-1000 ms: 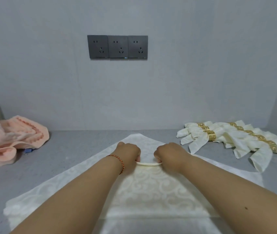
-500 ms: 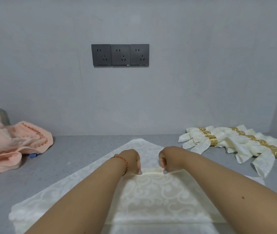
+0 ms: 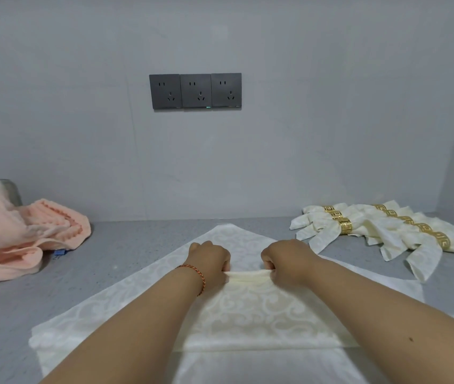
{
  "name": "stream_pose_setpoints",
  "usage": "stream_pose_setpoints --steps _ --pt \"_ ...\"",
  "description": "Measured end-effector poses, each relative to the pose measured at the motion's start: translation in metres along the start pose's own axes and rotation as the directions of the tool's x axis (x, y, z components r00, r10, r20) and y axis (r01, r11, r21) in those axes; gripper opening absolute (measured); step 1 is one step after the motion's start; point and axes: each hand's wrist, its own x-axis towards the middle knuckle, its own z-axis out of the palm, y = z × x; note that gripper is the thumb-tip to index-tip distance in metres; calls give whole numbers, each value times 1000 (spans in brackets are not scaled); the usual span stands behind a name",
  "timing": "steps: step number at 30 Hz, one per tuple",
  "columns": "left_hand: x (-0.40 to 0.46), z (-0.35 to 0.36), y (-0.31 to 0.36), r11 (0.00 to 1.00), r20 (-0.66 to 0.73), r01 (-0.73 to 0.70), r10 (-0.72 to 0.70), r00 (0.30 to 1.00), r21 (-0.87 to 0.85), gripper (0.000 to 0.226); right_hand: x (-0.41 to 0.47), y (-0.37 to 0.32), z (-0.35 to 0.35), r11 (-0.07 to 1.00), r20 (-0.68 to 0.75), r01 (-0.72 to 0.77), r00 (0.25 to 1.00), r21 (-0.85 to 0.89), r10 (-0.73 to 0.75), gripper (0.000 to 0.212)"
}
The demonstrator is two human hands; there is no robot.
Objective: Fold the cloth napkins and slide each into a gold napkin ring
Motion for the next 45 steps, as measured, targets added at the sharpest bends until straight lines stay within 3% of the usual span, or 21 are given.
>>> stream_pose_setpoints --steps 3,6,9,12,15,18,20,22,26,27,28,31,33,35,39,41,43,45 --pt "-12 -4 1 1000 -5 0 0 1000 -6 10 -8 -6 -1 991 -12 79 997 -111 -81 23" --pt "-22 -8 5 998 39 -33 31 999 46 28 -13 -6 -3 982 44 120 992 -146 -114 20" --pt "-22 -8 6 1000 114 19 -19 993 6 22 -16 -3 -6 990 95 105 991 -94 -96 12" --pt "-16 -9 3 992 124 98 -88 988 -79 25 -12 1 -8 999 105 40 994 15 -41 29" --pt "-11 -9 1 985 139 114 -95 986 -132 21 -6 3 -9 990 151 6 988 139 -27 5" --pt "-9 -8 -4 981 178 129 -103 979 -144 13 -2 6 -9 981 237 -71 971 183 26 28" --pt "-11 -11 -4 981 227 137 -104 968 -136 31 -3 6 -10 980 265 -79 964 182 28 31" --pt "-13 -13 -4 980 239 129 -91 967 -149 33 -4 7 -10 983 284 -72 959 168 21 29" --pt "-18 -10 0 986 184 110 -86 979 -125 12 -14 3 -6 989 177 -34 984 145 8 7" --pt "-21 -9 1 987 152 99 -79 985 -129 7 -18 3 -4 988 134 -36 991 149 15 18" --pt "-23 -8 0 987 120 92 -76 990 -129 17 -22 2 -3 987 97 -29 995 157 14 24" --pt "-32 -8 1 989 89 57 -45 995 -133 22 -33 0 -2 994 51 16 998 106 -22 31" --pt "-38 -11 2 994 107 46 -35 994 -102 15 -38 -3 -6 996 68 64 995 69 -69 34" --pt "-44 -13 2 994 142 52 -38 989 -98 22 -41 -4 -8 995 104 76 991 68 -83 34" --pt "-47 -17 4 982 182 128 -102 978 -138 13 -42 -4 -12 991 138 11 990 135 -30 25" --pt "-48 -20 6 977 166 152 -126 978 -152 21 -41 -3 -14 980 123 -17 992 198 -8 32" --pt "-45 -17 7 986 143 108 -90 986 -125 18 -38 -2 -15 967 138 -36 990 252 1 36" --pt "-42 -15 7 992 139 79 -65 988 -102 9 -34 0 -13 963 187 -42 982 266 -9 25"
